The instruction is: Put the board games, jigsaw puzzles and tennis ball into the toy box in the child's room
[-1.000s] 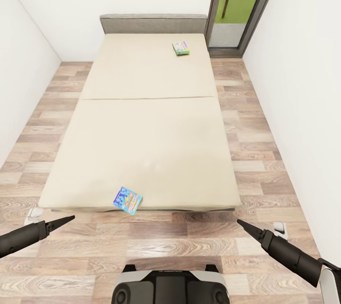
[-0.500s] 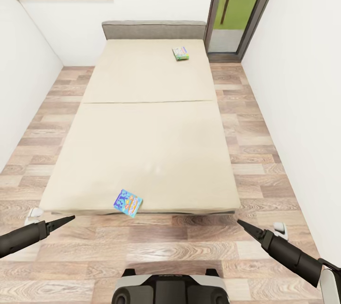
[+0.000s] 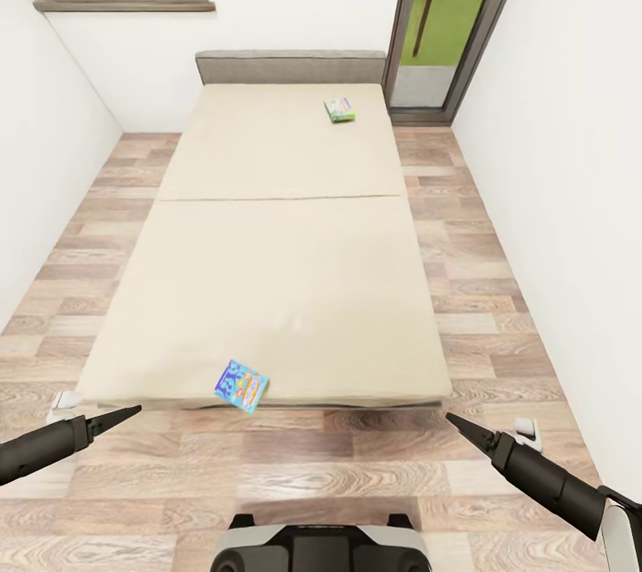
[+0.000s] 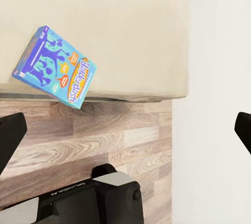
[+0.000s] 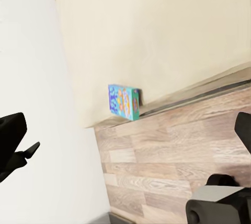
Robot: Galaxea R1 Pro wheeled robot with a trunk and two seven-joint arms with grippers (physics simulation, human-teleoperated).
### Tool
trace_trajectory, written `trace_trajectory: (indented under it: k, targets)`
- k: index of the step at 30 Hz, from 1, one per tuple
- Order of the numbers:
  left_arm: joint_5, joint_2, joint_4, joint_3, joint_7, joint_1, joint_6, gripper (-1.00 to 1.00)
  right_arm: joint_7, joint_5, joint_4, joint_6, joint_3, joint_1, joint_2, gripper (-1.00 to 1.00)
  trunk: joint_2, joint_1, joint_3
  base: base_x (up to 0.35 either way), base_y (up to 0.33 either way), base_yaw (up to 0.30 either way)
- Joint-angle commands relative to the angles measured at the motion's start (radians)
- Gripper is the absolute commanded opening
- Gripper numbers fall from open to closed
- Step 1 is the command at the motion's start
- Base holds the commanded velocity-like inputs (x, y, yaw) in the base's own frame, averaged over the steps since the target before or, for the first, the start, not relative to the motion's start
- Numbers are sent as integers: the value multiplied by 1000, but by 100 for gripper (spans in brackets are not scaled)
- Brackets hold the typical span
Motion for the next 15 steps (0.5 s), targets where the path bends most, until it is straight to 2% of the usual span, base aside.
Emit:
trace_trajectory:
  k: [1,8,15]
  targets:
    - [-2,0,0,1,-5,-1,10,100,4,2,0,3,-1,-1,0,100,-1,0,1,-167,0,0]
    - [-2,0,0,1,-6,-1,10,100,-5,1,0,3,0,-1,0,100,-1,0,12,-230,0,0]
    - [-2,0,-1,2,-6,-1,10,100,-9,2,0,3,1,-1,0,100,-1,0,24,-56,0,0]
